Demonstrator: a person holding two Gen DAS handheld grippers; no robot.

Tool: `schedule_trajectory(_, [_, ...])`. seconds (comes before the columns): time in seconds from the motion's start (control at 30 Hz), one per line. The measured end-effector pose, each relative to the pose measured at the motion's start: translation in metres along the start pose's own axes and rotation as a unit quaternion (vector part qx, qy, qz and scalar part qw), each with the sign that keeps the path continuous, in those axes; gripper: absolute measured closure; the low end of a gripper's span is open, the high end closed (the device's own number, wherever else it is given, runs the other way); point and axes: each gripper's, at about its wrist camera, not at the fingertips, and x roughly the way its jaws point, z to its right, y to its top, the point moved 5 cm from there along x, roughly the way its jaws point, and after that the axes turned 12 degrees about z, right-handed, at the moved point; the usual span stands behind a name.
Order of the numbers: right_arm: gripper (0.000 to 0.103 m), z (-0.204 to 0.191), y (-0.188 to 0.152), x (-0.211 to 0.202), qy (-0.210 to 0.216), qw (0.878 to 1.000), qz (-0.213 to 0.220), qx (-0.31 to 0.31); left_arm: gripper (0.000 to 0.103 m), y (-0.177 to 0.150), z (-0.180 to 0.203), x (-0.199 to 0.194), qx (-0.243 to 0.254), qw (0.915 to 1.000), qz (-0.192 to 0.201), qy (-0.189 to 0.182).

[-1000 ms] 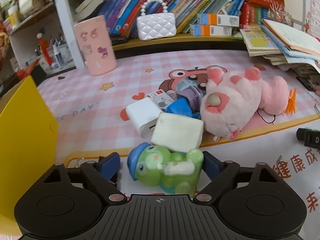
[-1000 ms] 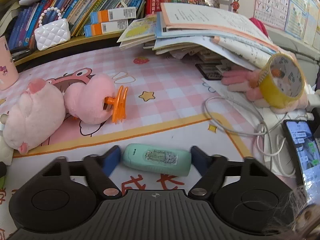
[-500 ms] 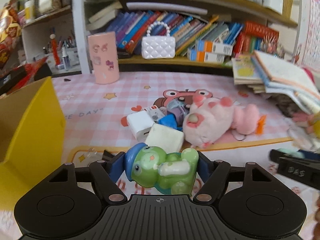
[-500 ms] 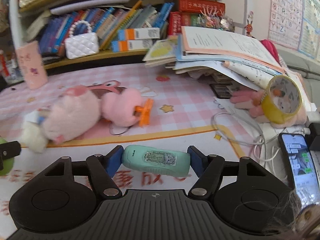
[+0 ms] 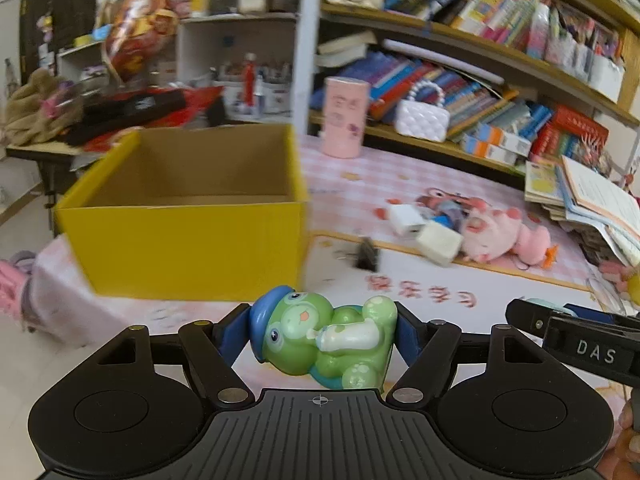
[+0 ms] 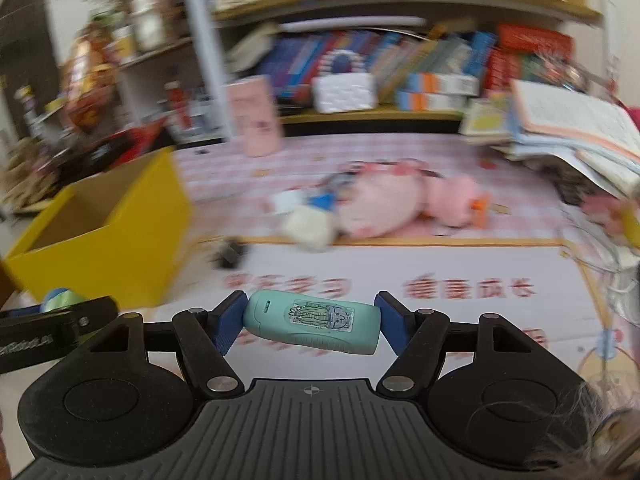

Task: Organize objects
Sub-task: 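Grasp the green toy figure with the left tool while the right tool grasps the mint eraser, then carry the green figure and mint eraser over the yellow box with both tools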

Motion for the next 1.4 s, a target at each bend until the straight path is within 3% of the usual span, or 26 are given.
schedule_trajectory(0.4, [0.036, -0.132, -0.053, -0.038, 0.028, 0.998, -0.053, -0.033, 0.030, -0.016, -0.107, -0.060, 0.012, 0.9996, -0.003, 0.024])
schedule_trajectory(0.8, [0.036, -0.207, -0.076, -0.038, 0.020, 0.997, -0.065, -0.039, 0.030, -0.017, -0.174, -0.074, 0.015, 0.9999, 0.007, 0.004])
schedule_trajectory(1.13, [0.036, -0.232, -0.030, -0.022, 0.025, 0.997, -0.009, -0.066, 0.030, 0.029, -0.193, -0.059, -0.023, 0.9977, 0.058, -0.026])
schedule_trajectory(1.4, [0.036, -0.233, 0.040, 0.040, 0.052, 0.990, 0.064, -0.111, 0.029, 0.095, -0.186, -0.004, -0.030, 0.9943, 0.091, -0.046])
